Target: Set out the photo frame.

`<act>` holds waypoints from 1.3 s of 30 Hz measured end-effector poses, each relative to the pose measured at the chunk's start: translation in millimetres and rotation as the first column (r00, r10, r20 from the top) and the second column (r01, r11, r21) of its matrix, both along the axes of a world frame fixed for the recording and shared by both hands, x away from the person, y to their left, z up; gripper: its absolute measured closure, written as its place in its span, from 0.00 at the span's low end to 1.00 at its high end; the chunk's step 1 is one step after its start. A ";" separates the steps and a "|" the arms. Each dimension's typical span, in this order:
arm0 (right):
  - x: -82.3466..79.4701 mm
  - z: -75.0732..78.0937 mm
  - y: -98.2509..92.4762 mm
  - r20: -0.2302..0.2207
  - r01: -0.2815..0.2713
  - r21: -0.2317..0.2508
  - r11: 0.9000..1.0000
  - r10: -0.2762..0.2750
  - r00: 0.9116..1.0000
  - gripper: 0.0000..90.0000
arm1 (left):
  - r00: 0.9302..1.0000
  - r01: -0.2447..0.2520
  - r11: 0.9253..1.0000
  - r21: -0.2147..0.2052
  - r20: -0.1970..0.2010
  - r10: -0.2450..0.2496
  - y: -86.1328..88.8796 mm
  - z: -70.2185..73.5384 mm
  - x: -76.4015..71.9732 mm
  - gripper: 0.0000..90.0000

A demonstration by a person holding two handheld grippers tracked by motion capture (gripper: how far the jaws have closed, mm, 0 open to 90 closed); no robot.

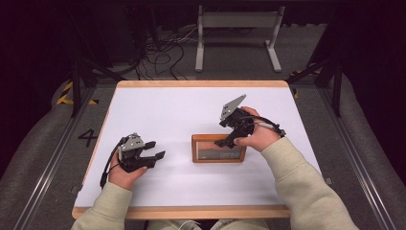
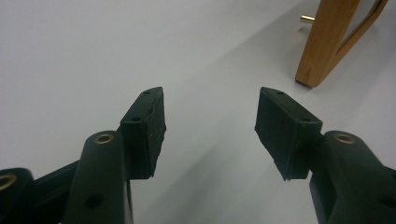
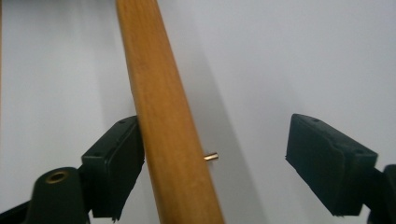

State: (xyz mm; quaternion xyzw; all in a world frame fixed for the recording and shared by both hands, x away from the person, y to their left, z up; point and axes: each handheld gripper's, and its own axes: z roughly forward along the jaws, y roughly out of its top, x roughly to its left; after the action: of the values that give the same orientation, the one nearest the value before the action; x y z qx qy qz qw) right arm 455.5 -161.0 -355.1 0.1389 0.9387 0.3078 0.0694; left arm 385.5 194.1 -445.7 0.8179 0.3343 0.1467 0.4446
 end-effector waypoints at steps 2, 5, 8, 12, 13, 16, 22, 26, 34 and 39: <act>-1.7 1.8 -2.6 0.007 0.000 0.019 1.000 0.000 1.000 0.22 | 1.000 -0.003 1.000 0.000 -0.004 0.003 -0.3 -0.5 -0.3 0.48; -4.9 5.5 -7.9 0.038 0.019 0.039 0.999 -0.021 0.999 0.21 | 1.000 -0.004 1.000 0.000 -0.001 0.004 -0.2 0.3 -0.6 0.48; -9.1 10.8 -14.5 0.077 0.058 0.071 0.996 -0.063 0.995 0.19 | 1.000 0.001 1.000 0.002 0.005 -0.001 -0.1 1.3 -1.3 0.48; -21.5 17.1 -31.0 0.108 0.114 0.127 0.985 -0.128 0.986 0.18 | 1.000 0.001 1.000 -0.005 0.006 -0.001 -0.8 4.1 -4.1 0.47; -25.3 17.8 -35.9 0.112 0.131 0.143 0.981 -0.147 0.983 0.18 | 1.000 0.001 1.000 -0.006 0.008 -0.001 -1.2 4.9 -4.5 0.47; -38.5 17.1 -55.1 0.109 0.189 0.198 0.962 -0.214 0.971 0.18 | 1.000 -0.002 1.000 -0.008 0.006 0.002 -2.6 6.6 -6.5 0.46; -58.4 5.7 -91.0 0.099 0.281 0.273 0.920 -0.318 0.943 0.17 | 1.000 -0.012 1.000 -0.011 0.005 0.012 4.8 8.2 -19.2 0.44; -69.9 -14.2 -116.6 0.079 0.343 0.287 0.895 -0.379 0.922 0.17 | 1.000 -0.028 0.999 -0.025 0.012 0.028 12.7 9.0 -24.1 0.43; -77.7 -59.5 -155.1 0.012 0.465 0.305 0.831 -0.492 0.871 0.16 | 1.000 -0.025 0.999 -0.039 0.007 0.026 15.2 6.4 -25.3 0.42; -75.9 -66.1 -162.2 0.009 0.479 0.334 0.811 -0.511 0.859 0.14 | 0.999 -0.031 0.999 -0.043 0.011 0.032 17.0 4.4 -22.2 0.42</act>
State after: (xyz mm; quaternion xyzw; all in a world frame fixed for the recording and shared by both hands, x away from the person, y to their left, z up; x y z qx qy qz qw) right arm 379.6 -323.2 -421.1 0.3727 0.8025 0.4338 0.1698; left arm 363.2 211.1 -441.3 0.8020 0.3475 0.1512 0.4617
